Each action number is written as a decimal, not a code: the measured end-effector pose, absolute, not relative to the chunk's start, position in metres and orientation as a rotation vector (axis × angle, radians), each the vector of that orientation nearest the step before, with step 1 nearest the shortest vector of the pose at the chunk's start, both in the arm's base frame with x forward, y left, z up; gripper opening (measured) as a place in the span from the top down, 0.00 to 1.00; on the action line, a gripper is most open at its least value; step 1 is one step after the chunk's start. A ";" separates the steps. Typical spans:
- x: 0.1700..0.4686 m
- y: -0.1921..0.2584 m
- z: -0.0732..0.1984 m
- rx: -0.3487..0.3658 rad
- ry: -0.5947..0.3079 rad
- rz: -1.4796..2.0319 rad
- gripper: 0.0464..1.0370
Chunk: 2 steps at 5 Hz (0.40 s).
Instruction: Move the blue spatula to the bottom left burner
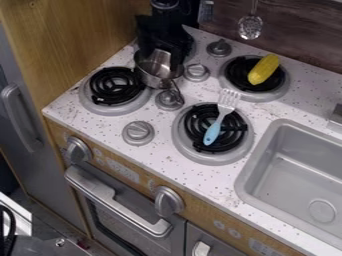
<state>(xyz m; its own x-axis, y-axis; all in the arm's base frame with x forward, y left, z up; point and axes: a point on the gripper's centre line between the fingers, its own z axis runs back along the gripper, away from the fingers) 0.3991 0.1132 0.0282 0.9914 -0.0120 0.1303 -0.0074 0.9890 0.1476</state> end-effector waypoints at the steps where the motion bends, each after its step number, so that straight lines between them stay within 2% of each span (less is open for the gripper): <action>1: 0.393 0.111 0.013 0.137 -0.090 -0.004 0.04; 2: 0.371 0.099 -0.005 0.116 -0.042 -0.020 0.04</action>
<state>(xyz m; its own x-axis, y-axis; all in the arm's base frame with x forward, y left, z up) 0.3709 0.0989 -0.0050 0.9989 -0.0226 0.0407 0.0177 0.9930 0.1164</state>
